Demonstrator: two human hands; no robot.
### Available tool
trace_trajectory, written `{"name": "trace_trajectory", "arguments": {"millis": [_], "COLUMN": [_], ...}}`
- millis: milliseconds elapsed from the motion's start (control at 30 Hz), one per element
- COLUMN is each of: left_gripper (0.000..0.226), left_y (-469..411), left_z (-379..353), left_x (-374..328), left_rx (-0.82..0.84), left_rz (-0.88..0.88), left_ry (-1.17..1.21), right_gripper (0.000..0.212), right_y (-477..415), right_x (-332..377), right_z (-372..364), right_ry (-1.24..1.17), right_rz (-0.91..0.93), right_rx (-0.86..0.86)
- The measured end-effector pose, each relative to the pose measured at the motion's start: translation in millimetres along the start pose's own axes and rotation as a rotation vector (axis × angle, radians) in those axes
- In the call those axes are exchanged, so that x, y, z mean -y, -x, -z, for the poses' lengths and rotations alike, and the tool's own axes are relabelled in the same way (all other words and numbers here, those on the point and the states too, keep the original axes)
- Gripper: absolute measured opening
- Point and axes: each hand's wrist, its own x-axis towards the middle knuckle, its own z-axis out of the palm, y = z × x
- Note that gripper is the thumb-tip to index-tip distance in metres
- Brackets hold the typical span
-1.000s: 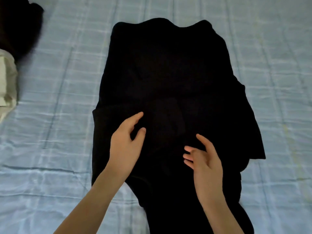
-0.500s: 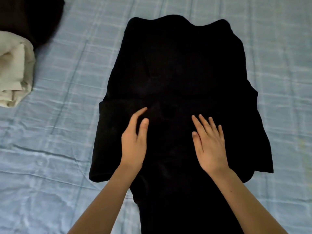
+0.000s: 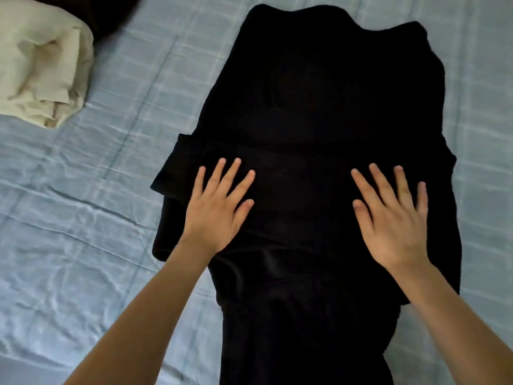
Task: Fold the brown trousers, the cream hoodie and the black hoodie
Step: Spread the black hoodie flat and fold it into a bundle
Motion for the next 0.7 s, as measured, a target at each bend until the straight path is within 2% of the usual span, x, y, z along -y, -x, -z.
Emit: {"name": "trace_trajectory", "arguments": {"millis": [133,267,333,400,500,600,700], "left_gripper": [0.06,0.061,0.06,0.061,0.063,0.062,0.062], "left_y": [3.6,-0.1,15.7,41.1,54.9,48.7,61.1], "left_z": [-26.5,-4.4,-1.4,-11.4,-28.2,-30.4,-18.6], "left_x": [16.9,3.0,-13.8,-35.0,-40.2,-36.4,-40.5], "left_rx": [0.043,0.087,0.043,0.015,0.072,0.09,0.099], "left_rz": [0.054,0.083,0.103,0.022,-0.042,-0.045,-0.04], "left_ry": [0.053,0.003,-0.062,-0.082,-0.079,-0.084,0.021], "right_gripper": [0.058,0.061,0.059,0.056,0.055,0.055,0.054], "right_y": [6.1,7.4,35.3,78.2,96.7,90.9,120.1], "right_x": [-30.0,-14.7,-2.0,14.3,17.6,19.0,27.6], "right_z": [-25.7,-12.0,-11.6,-20.8,-38.0,-42.6,-34.2], "right_ry": [-0.052,-0.088,-0.144,-0.139,-0.138,-0.114,-0.208], "right_rz": [-0.029,-0.058,-0.086,-0.039,0.049,0.008,-0.03], "right_rx": [0.062,0.085,0.063,0.035,0.04,0.028,0.043]}}
